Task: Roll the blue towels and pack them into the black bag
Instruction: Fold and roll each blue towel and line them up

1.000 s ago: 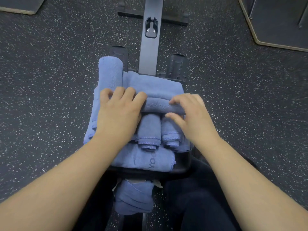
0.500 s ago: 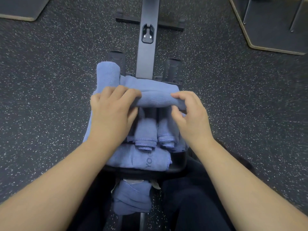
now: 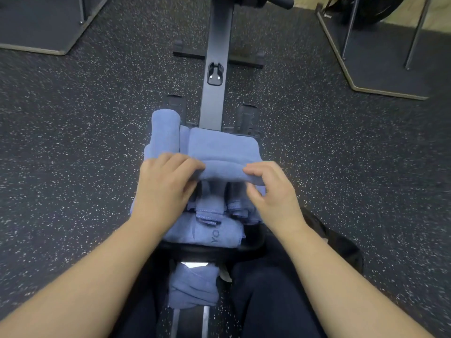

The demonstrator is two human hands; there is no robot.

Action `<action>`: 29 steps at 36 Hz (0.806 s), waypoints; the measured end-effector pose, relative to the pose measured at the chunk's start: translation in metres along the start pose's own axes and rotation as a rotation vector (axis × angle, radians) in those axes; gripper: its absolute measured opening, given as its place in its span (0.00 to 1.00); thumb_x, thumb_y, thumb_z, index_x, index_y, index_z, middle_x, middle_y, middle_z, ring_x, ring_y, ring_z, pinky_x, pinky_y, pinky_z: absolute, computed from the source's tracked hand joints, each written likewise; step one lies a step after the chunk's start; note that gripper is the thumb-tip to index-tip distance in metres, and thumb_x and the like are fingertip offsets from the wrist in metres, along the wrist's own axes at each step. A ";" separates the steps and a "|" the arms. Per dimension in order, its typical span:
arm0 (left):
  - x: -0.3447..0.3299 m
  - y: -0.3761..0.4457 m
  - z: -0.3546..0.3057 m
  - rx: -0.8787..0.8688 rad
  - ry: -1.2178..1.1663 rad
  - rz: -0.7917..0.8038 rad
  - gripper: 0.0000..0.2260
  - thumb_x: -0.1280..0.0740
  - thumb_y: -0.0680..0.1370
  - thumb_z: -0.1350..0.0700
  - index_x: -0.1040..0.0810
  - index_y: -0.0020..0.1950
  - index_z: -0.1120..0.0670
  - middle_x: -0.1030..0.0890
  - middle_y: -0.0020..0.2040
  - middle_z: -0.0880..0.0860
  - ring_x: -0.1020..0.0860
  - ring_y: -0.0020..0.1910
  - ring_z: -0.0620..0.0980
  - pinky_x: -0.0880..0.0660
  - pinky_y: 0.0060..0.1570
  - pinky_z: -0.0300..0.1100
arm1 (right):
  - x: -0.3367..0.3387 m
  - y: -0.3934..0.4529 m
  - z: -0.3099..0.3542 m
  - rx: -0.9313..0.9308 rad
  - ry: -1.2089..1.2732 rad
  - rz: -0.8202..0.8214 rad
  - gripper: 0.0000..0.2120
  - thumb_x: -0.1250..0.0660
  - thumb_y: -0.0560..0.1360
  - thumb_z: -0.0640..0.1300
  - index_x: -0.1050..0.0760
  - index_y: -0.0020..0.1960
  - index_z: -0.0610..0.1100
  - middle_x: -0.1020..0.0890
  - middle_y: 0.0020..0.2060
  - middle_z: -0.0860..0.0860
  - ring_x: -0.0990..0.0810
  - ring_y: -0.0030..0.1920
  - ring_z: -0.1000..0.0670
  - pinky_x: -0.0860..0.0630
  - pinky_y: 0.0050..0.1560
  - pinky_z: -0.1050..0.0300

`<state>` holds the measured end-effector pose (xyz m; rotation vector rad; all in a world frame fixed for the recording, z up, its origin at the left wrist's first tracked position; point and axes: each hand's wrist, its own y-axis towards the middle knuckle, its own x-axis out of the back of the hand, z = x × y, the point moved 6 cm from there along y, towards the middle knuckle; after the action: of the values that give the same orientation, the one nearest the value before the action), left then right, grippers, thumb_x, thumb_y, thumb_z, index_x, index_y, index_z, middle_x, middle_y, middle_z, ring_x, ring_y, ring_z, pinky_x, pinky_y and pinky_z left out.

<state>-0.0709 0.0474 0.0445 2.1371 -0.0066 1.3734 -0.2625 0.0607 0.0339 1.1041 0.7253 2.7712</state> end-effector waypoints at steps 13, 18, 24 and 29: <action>-0.012 0.010 0.003 0.007 -0.010 0.031 0.08 0.41 0.77 0.54 0.24 0.52 0.52 0.19 0.48 0.50 0.25 0.40 0.58 0.28 0.37 0.47 | -0.008 0.013 -0.013 -0.045 0.015 -0.008 0.12 0.38 0.70 0.35 0.23 0.52 0.34 0.24 0.49 0.48 0.27 0.53 0.53 0.35 0.58 0.72; -0.019 0.027 0.008 0.128 -0.429 0.095 0.12 0.37 0.76 0.59 0.28 0.58 0.47 0.27 0.56 0.47 0.28 0.48 0.39 0.31 0.47 0.33 | 0.002 0.032 -0.019 -0.062 0.032 -0.115 0.13 0.36 0.69 0.30 0.24 0.52 0.33 0.25 0.49 0.48 0.29 0.52 0.56 0.36 0.57 0.74; -0.021 0.056 0.012 0.037 -0.517 0.093 0.12 0.42 0.75 0.54 0.32 0.58 0.46 0.30 0.54 0.50 0.35 0.56 0.29 0.37 0.55 0.26 | 0.010 0.063 -0.017 0.060 0.038 -0.142 0.12 0.40 0.71 0.33 0.25 0.52 0.31 0.28 0.50 0.48 0.30 0.53 0.58 0.35 0.57 0.73; -0.020 0.078 0.020 0.011 -0.475 0.123 0.14 0.40 0.74 0.60 0.31 0.57 0.47 0.31 0.54 0.52 0.33 0.51 0.36 0.38 0.55 0.24 | 0.016 0.090 -0.019 0.139 -0.002 -0.104 0.12 0.41 0.70 0.34 0.26 0.51 0.31 0.24 0.47 0.39 0.29 0.51 0.51 0.36 0.57 0.72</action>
<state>-0.0880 -0.0325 0.0591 2.4555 -0.3213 0.8977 -0.2775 -0.0230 0.0728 1.0592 0.9587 2.6676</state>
